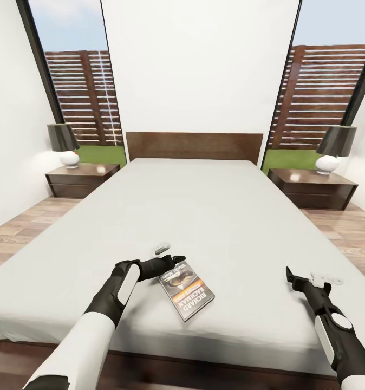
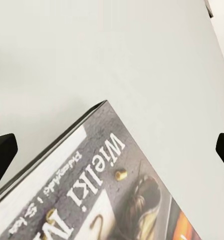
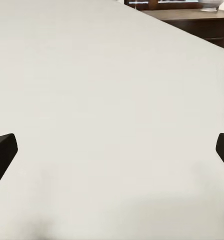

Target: In the bedroom, move the book from the bed onto either nightstand, and place the two sandals side by side next to the bed.

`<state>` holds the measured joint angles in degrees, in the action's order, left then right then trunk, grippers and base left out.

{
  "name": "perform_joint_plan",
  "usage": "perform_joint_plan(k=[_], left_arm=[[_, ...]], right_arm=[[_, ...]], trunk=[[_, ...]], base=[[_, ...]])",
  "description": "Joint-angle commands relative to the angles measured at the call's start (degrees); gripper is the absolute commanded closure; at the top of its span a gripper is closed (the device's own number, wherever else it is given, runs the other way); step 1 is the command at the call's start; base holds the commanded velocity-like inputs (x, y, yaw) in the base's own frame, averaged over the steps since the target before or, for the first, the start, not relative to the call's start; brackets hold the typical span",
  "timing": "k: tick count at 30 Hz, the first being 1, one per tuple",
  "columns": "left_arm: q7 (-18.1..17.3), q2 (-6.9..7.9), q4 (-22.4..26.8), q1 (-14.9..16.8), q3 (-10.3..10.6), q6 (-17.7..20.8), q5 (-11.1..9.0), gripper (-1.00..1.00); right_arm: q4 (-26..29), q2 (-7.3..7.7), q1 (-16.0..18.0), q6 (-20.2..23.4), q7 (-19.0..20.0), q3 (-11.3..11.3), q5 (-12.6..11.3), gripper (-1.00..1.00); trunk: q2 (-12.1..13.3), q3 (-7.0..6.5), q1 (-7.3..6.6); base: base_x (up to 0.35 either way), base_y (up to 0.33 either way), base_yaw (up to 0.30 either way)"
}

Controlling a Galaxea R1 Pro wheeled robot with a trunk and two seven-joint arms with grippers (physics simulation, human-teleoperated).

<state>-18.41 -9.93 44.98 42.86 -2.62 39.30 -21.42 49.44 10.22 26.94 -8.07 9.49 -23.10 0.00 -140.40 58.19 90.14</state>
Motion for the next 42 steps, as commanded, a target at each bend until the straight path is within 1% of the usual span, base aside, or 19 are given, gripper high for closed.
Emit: perform_joint_plan(k=[1,7,18,29,37,42], left_arm=[[-0.13,-0.07,0.02,0.03,-0.28,0.45,-0.11,-1.0],[-0.13,-0.07,0.02,0.03,-0.29,0.46,-0.11,-1.0],[-0.13,-0.07,0.02,0.03,-0.3,0.51,-0.11,-1.0],[-0.13,-0.07,0.02,0.03,-0.28,0.51,-0.11,-1.0],[-0.13,-0.07,0.02,0.03,-0.29,0.5,-0.11,-1.0],[-0.11,-0.07,0.02,0.03,-0.29,0.51,-0.11,-1.0]], right_arm=[[-0.04,-0.02,0.05,-0.16,0.44,-0.2,0.0,-1.0],[-0.04,-0.02,0.05,-0.17,0.44,-0.21,0.0,-1.0],[-0.04,-0.02,0.05,-0.19,0.53,-0.2,0.0,-1.0],[-0.04,-0.02,0.05,-0.18,0.53,-0.21,0.0,-1.0],[-0.04,-0.02,0.05,-0.19,0.53,-0.22,0.0,-1.0],[-0.04,-0.02,0.05,-0.19,0.53,-0.23,0.0,-1.0]], trunk=[[-0.02,0.05,-0.01],[-0.02,0.03,-0.01],[-0.02,-0.41,-0.01],[-0.02,-0.45,-0.01],[-0.02,-0.61,-0.01],[-0.02,-0.64,-0.01]], base=[[0.0,0.0,-0.006],[0.0,0.0,-0.028],[0.0,0.0,-0.191],[0.0,0.0,-0.016],[0.0,0.0,-0.18],[0.0,0.0,-0.042]])
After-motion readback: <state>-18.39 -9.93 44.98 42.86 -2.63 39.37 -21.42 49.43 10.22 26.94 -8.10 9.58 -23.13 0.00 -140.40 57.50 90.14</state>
